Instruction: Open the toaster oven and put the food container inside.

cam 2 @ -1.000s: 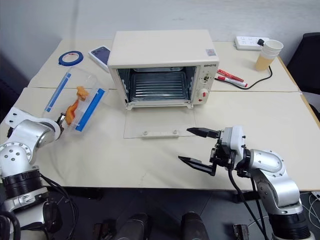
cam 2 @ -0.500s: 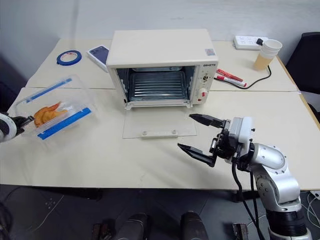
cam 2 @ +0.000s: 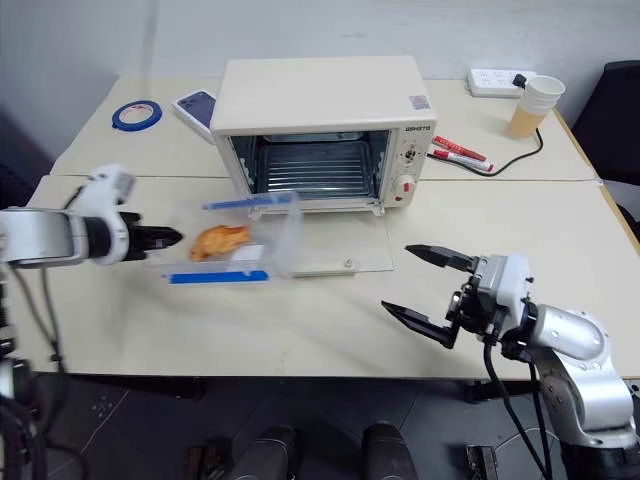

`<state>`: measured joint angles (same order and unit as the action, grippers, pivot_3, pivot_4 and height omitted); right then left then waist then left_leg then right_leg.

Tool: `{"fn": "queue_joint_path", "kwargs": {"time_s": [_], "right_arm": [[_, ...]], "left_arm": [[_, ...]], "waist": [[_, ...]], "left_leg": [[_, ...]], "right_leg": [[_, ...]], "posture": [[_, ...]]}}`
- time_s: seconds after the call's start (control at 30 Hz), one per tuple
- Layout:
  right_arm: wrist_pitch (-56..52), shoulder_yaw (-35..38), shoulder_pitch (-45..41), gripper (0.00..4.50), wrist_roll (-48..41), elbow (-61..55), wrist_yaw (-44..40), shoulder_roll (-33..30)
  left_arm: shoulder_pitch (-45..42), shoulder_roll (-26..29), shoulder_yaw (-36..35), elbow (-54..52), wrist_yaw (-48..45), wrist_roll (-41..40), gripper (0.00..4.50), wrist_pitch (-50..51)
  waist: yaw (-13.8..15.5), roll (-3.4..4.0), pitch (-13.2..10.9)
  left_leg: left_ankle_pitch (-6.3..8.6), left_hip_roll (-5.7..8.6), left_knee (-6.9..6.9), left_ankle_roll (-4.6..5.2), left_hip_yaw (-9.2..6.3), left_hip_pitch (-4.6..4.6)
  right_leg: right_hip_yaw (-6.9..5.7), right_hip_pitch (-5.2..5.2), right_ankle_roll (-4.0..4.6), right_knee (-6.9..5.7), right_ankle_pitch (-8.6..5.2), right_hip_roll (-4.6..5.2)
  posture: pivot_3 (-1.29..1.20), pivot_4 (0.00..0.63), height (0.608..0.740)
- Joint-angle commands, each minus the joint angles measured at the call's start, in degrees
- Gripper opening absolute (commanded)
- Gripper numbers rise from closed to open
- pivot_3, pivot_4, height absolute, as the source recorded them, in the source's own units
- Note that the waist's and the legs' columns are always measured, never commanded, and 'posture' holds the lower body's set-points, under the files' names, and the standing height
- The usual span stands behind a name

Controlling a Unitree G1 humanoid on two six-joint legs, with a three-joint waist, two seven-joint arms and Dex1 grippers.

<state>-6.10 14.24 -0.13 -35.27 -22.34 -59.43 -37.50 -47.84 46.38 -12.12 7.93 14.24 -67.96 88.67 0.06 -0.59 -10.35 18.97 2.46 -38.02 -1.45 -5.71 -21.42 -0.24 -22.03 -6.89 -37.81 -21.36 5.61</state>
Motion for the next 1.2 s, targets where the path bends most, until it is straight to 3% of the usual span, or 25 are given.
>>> {"fn": "queue_joint_path", "kwargs": {"time_s": [0.03, 0.33, 0.6, 0.67, 0.7, 0.93, 1.07, 1.2], "right_arm": [[0.9, 2.9, 2.4, 4.50, -0.5, -3.5, 1.4, -0.4], [0.7, 1.9, 4.4, 4.50, 0.0, -6.9, 5.2, 1.3], [1.1, 2.3, 6.1, 4.50, 0.1, -8.3, 6.7, 1.9], [1.2, 2.2, 6.1, 4.50, 0.1, -8.1, 6.7, 2.0], [1.3, 2.1, 6.0, 4.50, 0.2, -7.9, 6.7, 2.0], [1.3, 1.9, 5.9, 4.50, -0.1, -7.3, 6.2, 1.9], [0.3, 2.1, 6.5, 4.50, -0.4, -7.1, 5.6, 1.2], [-1.2, 2.5, 7.2, 4.50, -1.0, -7.1, 4.9, 0.3]], "left_arm": [[-5.4, -4.6, -3.0, -2.6, 2.9, 3.7, 0.06, 3.0], [-9.8, -19.8, -6.8, -4.5, 8.6, 15.7, 0.06, 3.5], [-8.3, -22.0, -6.4, -8.7, 8.5, 19.4, 0.06, 3.8], [-7.7, -22.1, -6.0, -9.5, 7.8, 19.1, 0.74, 3.8], [-7.5, -22.3, -6.0, -9.9, 7.5, 19.0, 0.81, 3.8], [-6.3, -23.5, -8.4, -11.1, 5.9, 18.1, 2.37, 3.8], [-6.6, -23.7, -12.9, -11.9, 2.4, 19.4, 2.37, 2.5], [-6.1, -19.7, -15.5, -9.8, -5.5, 18.6, 2.37, 0.0]], "waist": [[-0.1, -0.01, 0.0], [-0.1, -0.01, 0.0], [-0.1, -0.01, 0.0], [0.0, -0.01, 0.0], [0.0, -0.01, 0.0], [0.0, -0.01, 0.0], [0.0, -0.01, 0.0], [-0.1, -0.01, 0.0]], "left_leg": [[0.00, -0.03, -0.01, 0.00, -0.01, 0.01], [0.00, 0.10, -0.01, -0.02, 0.09, 0.07], [0.00, 0.10, 0.00, -0.02, 0.11, 0.06], [0.00, 0.10, 0.00, -0.02, 0.11, 0.07], [0.00, 0.10, 0.00, -0.02, 0.11, 0.07], [0.00, 0.12, -0.03, -0.02, 0.11, 0.07], [0.00, 0.12, -0.03, -0.02, 0.11, 0.07], [0.00, 0.10, -0.02, -0.02, 0.11, 0.07]], "right_leg": [[-0.02, 0.00, 0.00, -0.01, 0.00, -0.02], [0.02, -0.32, -0.04, -0.26, 0.02, -0.15], [0.07, -0.35, -0.05, -0.26, 0.02, -0.15], [0.06, -0.35, -0.05, -0.27, 0.02, -0.15], [0.06, -0.35, -0.05, -0.27, 0.02, -0.15], [0.07, -0.34, -0.07, -0.27, 0.03, -0.15], [0.06, -0.34, -0.07, -0.27, 0.03, -0.17], [0.04, -0.34, -0.06, -0.26, 0.03, -0.19]], "posture": [[0.00, 0.150, 0.740], [0.00, 0.150, 0.740], [0.00, 0.150, 0.740], [0.00, 0.150, 0.740], [0.00, 0.150, 0.740], [0.00, 0.150, 0.740], [0.00, 0.150, 0.740], [0.00, 0.150, 0.740]]}}
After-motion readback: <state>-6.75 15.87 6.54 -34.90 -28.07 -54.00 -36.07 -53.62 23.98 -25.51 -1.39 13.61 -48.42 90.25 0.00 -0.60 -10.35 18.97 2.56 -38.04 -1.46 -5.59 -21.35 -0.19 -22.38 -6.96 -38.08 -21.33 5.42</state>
